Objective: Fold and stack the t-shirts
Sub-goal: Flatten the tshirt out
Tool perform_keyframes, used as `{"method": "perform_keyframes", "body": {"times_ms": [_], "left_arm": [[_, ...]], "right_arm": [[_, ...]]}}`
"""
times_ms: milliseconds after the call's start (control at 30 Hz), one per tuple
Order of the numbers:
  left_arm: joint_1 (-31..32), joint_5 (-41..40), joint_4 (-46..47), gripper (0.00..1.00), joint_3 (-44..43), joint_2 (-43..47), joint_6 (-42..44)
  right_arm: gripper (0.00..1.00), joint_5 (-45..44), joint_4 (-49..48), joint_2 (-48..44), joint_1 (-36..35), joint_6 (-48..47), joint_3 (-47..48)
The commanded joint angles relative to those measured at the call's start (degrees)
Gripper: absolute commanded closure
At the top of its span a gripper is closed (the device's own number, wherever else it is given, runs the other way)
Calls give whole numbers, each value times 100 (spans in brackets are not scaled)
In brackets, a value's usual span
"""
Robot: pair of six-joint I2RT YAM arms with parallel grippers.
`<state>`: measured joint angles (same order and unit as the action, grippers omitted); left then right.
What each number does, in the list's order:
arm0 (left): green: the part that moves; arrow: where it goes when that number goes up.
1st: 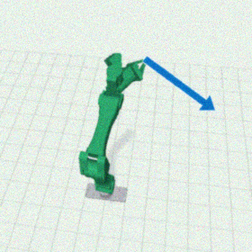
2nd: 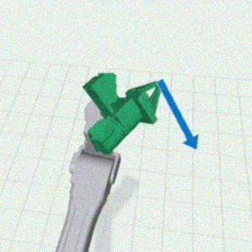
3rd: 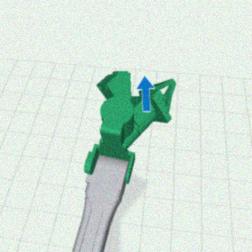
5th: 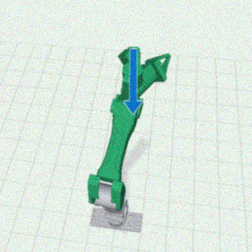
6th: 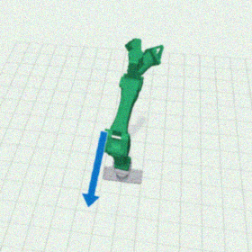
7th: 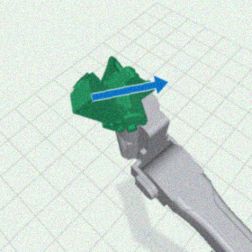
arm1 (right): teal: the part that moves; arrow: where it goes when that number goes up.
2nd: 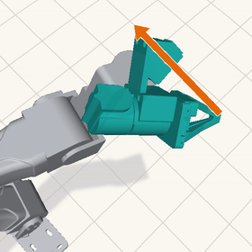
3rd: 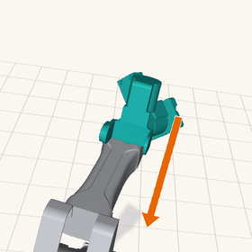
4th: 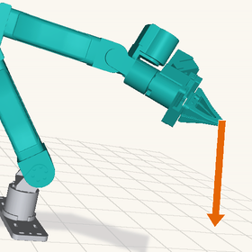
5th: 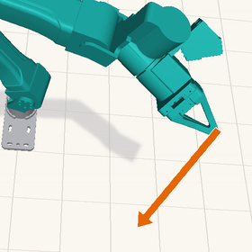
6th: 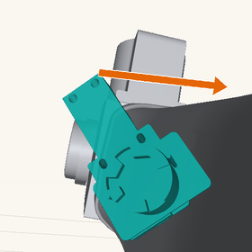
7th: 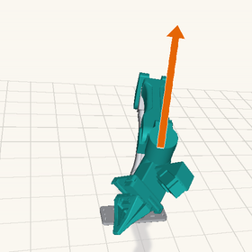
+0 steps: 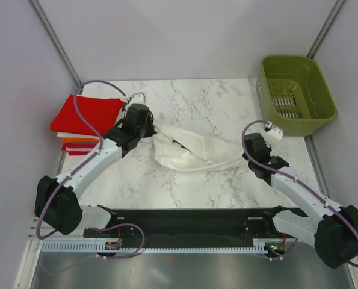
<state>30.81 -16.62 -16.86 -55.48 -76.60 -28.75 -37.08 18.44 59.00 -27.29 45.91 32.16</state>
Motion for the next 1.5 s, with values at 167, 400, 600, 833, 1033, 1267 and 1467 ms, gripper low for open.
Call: {"method": "perform_keyframes", "body": {"times_ms": [167, 400, 600, 833, 1033, 1267, 1467], "left_arm": [[-1199, 55, -1240, 98, -2536, 531, -140], [-1244, 343, -1399, 98, -1496, 1788, -288], [-1253, 783, -1082, 98, 28, 1991, -315], [-1244, 1275, -1030, 62, -24, 1631, -306], [-1244, 1390, -1029, 41, 151, 1849, -122], [-1209, 1961, -1047, 34, 1362, 2674, -517], [-1217, 1812, -899, 27, 2295, 3238, -1025]], "right_arm": [[100, 782, 107, -388, 1155, -266, 2240], [100, 719, 730, -2546, 1156, 251, 882], [68, 886, 1434, -4545, 1147, 420, -298], [36, 2106, 900, -4215, 1147, -784, -220], [43, 3390, 310, -1729, 1147, -1715, 465], [46, 3744, -322, -101, 840, -1875, 757], [36, 3515, -814, 584, 541, -1814, 897]]}}
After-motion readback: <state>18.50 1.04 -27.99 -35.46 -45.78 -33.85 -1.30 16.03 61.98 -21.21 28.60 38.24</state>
